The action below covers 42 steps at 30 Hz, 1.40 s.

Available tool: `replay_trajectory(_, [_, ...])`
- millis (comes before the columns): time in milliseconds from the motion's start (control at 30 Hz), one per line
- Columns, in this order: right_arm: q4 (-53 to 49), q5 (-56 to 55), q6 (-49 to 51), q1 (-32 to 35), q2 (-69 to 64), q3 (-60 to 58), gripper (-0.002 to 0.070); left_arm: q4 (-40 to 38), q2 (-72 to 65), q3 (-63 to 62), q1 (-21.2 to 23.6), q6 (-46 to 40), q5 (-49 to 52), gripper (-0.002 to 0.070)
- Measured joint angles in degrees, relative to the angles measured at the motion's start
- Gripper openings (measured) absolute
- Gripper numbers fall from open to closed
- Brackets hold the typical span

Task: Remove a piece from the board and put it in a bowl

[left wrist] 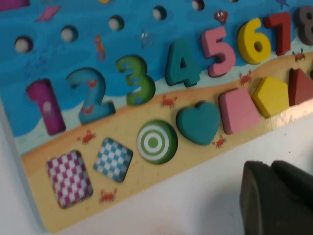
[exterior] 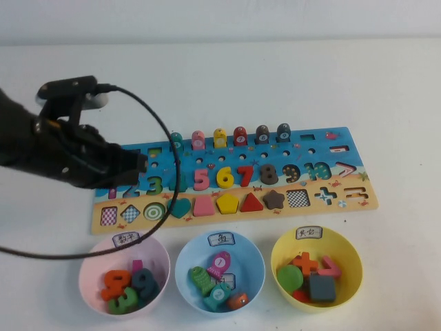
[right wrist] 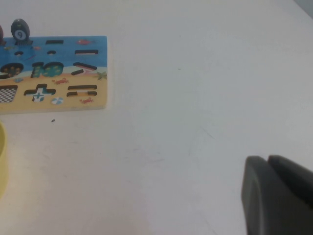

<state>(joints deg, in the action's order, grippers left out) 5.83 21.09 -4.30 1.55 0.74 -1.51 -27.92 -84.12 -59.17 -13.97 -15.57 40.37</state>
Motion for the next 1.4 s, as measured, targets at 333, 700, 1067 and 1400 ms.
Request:
replay_trajectory(333, [0.0,0.0,0.0,0.0,0.0,0.0,-0.0017,10.6,-15.6,-21.0,-5.2,9.0,6.5,-0.0005])
replay_trajectory(700, [0.0,0.0,0.0,0.0,0.0,0.0,-0.0017,19.8,-28.2,-40.9,-9.4,18.2,16.9,-0.0005])
replay_trajectory(1067, [0.0,0.0,0.0,0.0,0.0,0.0,-0.0017,24.3,-38.1,-51.4,-9.4,20.4,22.6,0.0300])
replay_trajectory(1400, [0.0,0.0,0.0,0.0,0.0,0.0,-0.0017,29.3,-40.0,-52.0,-9.4,29.7,18.1,0.0344])
